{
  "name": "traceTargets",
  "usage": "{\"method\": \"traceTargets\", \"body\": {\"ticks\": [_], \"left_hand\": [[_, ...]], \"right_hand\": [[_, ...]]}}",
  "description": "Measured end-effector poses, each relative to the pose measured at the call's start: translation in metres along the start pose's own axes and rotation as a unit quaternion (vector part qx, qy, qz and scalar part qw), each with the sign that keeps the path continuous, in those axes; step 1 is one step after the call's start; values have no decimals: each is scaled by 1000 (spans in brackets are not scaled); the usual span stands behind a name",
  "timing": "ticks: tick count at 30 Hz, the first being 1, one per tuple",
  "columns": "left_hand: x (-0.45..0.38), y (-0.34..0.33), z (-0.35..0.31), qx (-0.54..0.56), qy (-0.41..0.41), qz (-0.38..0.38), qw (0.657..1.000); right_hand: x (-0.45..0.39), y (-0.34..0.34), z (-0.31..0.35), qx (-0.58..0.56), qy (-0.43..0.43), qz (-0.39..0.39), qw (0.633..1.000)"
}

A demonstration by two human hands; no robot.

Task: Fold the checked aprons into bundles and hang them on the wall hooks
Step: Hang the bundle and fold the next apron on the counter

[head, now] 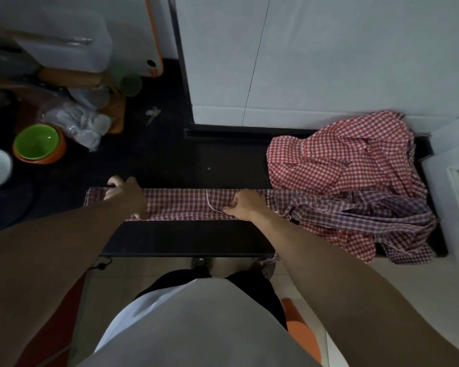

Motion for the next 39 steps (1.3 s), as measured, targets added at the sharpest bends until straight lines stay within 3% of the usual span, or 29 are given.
{"method": "traceTargets", "body": {"ticks": [2, 5, 7, 10, 12, 14, 16, 20, 24, 27, 32, 39], "left_hand": [[15, 8, -17, 43, -15, -42, 998], [55, 28, -73, 158, -158, -113, 968], [82, 27, -113, 243, -254, -105, 930], [105, 16, -156, 259, -312, -61, 912], [100, 12, -165, 248, -298, -37, 921], [87, 3, -166, 170, -270, 22, 948], [83, -4, -169, 76, -256, 65, 962], [90, -5, -186, 38, -227, 67, 971], [102, -15, -196, -15, -198, -18, 980], [125, -13, -219, -30, -258, -107, 960], [138, -26, -249, 58, -390, -24, 919], [128, -27, -252, 2, -377, -21, 926]], "right_hand": [[3, 0, 0, 0, 0, -11, 1000], [9, -4, 5, -27, 21, -23, 999], [14, -7, 16, -64, 30, 12, 997], [19, -10, 24, -188, 29, 67, 979], [21, -2, 15, -250, 36, 53, 966], [26, 10, -4, -293, 45, 4, 955], [36, 25, -24, -244, 54, -63, 966], [54, 47, -68, -75, 56, -172, 981], [67, 39, -104, -17, 13, -142, 990], [72, 23, -115, -45, 13, -138, 989], [71, 12, -122, -68, 31, -173, 982], [78, 30, -143, 16, 93, -139, 986]]}}
Point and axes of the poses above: each hand's wrist, its own x-axis away from the middle knuckle, its own y-axis out of the back of the hand, z = x × y, the point moved 5 cm from there along -x, towards the middle knuckle, and after that the axes turned 1 degree about y, right-handed, at the moved point
